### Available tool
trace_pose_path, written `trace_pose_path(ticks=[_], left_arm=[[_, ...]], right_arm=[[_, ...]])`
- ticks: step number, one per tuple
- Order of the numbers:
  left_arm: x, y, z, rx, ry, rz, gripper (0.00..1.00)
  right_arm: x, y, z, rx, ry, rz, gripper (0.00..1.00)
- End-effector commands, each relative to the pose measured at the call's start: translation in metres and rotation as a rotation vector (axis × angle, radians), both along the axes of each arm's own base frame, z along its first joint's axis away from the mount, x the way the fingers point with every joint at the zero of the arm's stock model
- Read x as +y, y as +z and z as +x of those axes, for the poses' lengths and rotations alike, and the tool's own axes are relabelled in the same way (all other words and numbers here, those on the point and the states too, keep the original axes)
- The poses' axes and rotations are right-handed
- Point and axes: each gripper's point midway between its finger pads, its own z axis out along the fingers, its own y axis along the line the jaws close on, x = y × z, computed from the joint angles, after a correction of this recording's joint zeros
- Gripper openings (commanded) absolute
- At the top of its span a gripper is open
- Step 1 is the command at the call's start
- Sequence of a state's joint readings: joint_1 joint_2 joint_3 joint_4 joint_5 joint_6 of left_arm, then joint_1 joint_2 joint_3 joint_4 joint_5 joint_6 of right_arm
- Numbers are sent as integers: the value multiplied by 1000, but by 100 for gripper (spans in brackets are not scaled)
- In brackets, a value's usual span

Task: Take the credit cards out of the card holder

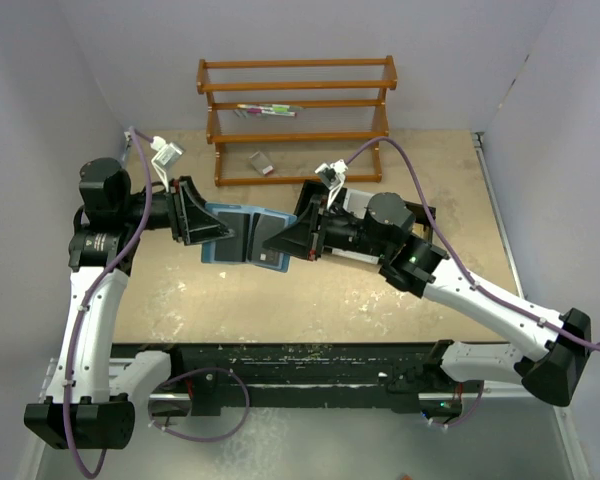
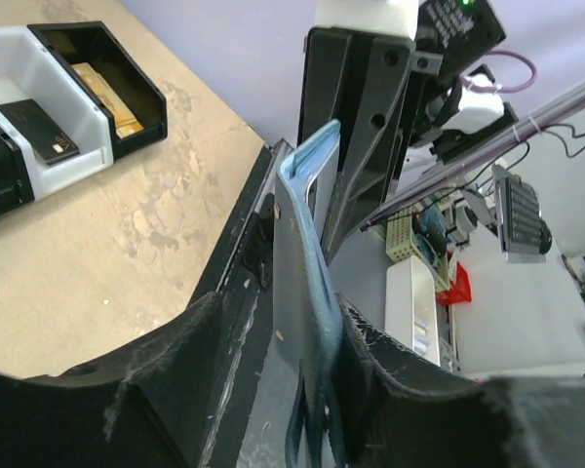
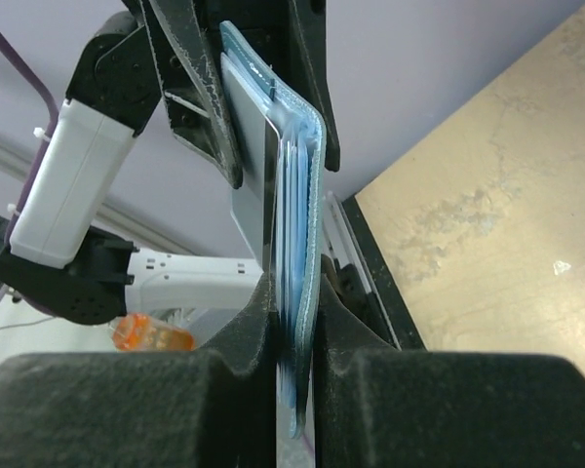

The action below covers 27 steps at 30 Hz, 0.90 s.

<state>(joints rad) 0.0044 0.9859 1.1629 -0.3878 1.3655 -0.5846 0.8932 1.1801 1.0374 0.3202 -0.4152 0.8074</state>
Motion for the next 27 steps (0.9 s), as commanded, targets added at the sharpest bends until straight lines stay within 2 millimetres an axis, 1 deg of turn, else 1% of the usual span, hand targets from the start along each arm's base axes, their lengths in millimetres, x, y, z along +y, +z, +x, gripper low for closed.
trace_pose_path(ticks=[1,5,6,9,11,13,15,17,20,23,27], left_arm=[[0,-5,-15,-56,-70,4,48],[0,-5,-26,-50,-108,-7,47],[0,-4,-29,-49,-118,-10,48],[0,-5,-39,-58,-160,-21,56],[0,-6,-48,-69,-188,-30,56],[0,-8,-50,-73,-187,-28,52],[0,-12,-47,-67,-171,-21,47],[0,-16,-38,-56,-139,-5,41],[0,-18,-31,-43,-122,3,32],[0,-18,-29,-42,-122,5,27],[0,-19,-31,-39,-135,-1,22]], right_arm=[[-10,24,-9,-74,45,-16,0],[-12,25,-7,-81,44,-38,0],[-12,24,-6,-78,42,-47,0],[-12,22,-3,-72,46,-69,0],[-12,23,-3,-76,51,-76,0],[-12,24,-4,-79,58,-74,0],[-11,25,-7,-82,77,-68,0],[-10,25,-8,-79,90,-66,0],[-10,24,-11,-78,102,-65,0],[-13,25,-13,-85,105,-61,0],[-15,22,-16,-79,110,-61,0]])
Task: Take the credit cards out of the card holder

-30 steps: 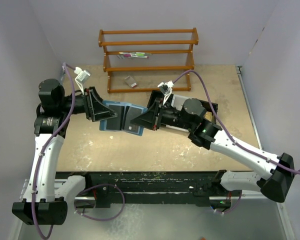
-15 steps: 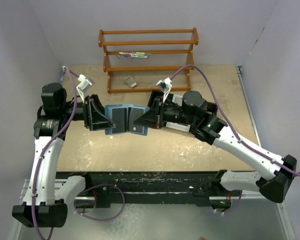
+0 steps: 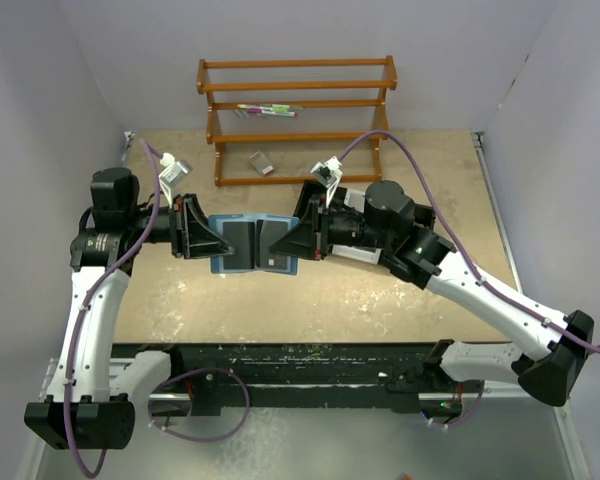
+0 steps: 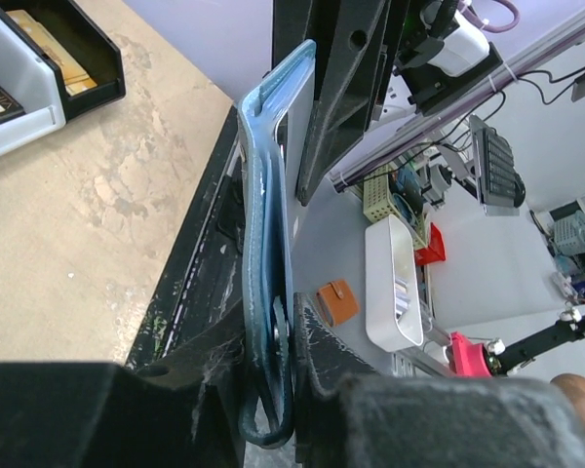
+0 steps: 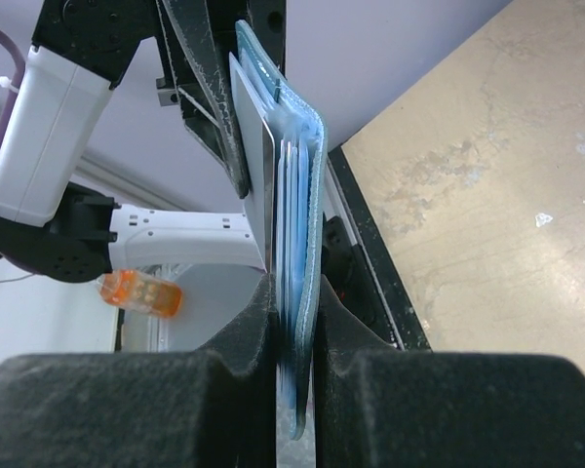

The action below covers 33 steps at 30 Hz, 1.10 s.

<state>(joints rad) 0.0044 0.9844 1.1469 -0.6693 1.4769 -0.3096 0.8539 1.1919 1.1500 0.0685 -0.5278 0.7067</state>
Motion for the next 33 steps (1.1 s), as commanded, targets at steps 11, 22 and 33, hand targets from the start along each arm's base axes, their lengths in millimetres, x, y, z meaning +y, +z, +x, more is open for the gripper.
trace_pose_path(ticks=[11,22,33], left_arm=[[0,6,1,8,-30,-18,6],[6,-1,44,-47,196,96,4],[2,17,30,-53,111,34,6]], right_arm=[[-20,9,28,2,-120,-10,64],[-63,77,48,-75,-371,109,80],[-1,56,18,15,-35,206,63]])
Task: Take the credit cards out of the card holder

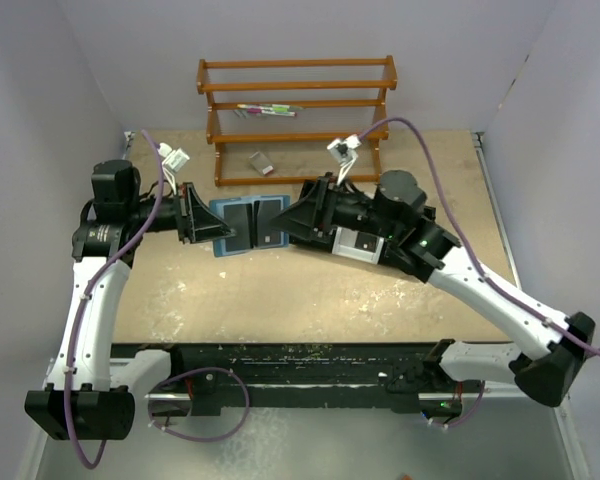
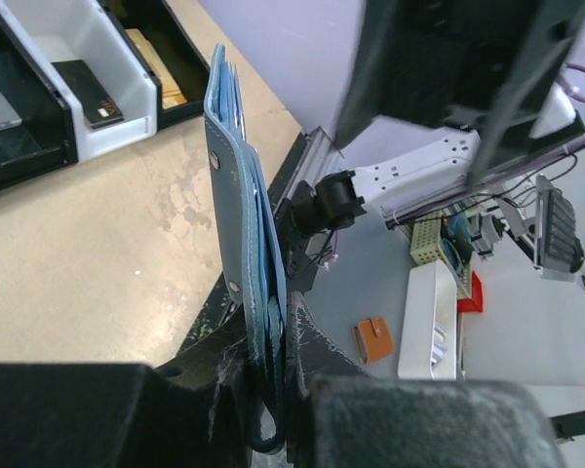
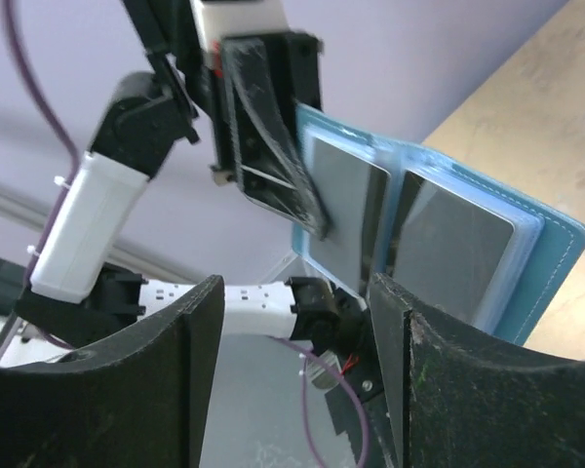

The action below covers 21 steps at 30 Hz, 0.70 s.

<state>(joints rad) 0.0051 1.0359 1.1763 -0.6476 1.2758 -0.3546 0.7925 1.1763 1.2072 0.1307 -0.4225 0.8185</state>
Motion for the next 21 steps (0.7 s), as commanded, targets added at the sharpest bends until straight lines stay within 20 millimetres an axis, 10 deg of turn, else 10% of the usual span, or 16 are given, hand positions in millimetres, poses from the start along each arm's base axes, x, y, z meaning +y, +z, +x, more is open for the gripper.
trace_pose_path(ticks=[1,21], left_arm=[[-3,33,-15,-103,-87,-57,6],[-5,47,-39,-98,-182,-113,5]], right_arm=[[15,6,-16,-13,137,83,62],[42,0,-19,34,251,167,42]])
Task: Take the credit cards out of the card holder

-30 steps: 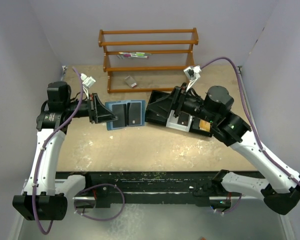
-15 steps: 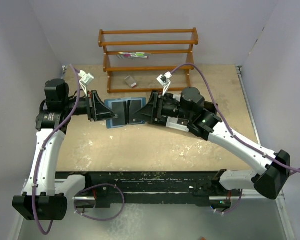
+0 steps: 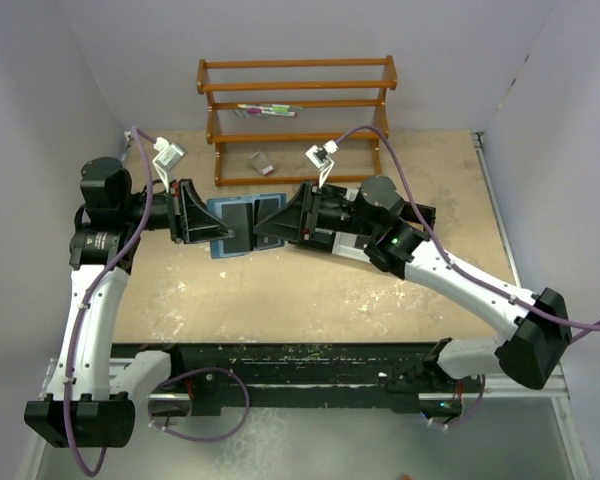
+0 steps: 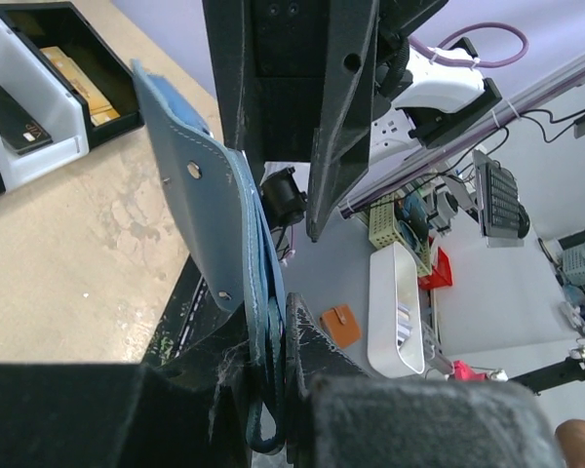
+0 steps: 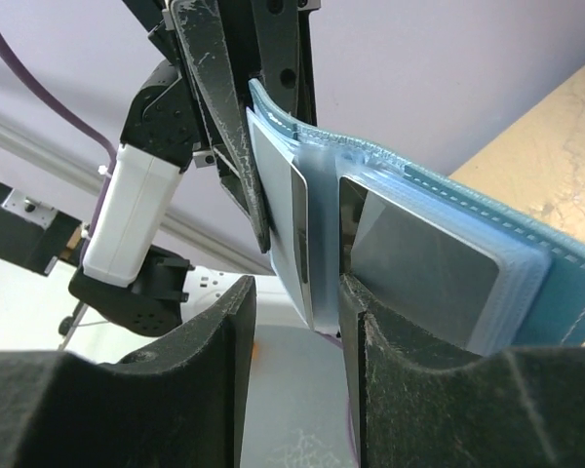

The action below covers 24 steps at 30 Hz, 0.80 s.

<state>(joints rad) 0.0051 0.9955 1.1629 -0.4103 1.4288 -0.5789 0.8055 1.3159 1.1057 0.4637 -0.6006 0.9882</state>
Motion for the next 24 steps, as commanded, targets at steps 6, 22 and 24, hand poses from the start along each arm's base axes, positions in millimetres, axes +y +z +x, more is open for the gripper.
trace_pose_path(ticks=[6,22,24], left_arm=[[1,12,-22,-68,-79,-19,7],[1,12,-32,-64,-122,-27,23],[1,13,-34,-56,-133,-29,19]], right_arm=[[14,27,-15,-41,72,95,32],[6,28,-35,-18,156,147,0],[6,27,-36,-17,160,143,0]])
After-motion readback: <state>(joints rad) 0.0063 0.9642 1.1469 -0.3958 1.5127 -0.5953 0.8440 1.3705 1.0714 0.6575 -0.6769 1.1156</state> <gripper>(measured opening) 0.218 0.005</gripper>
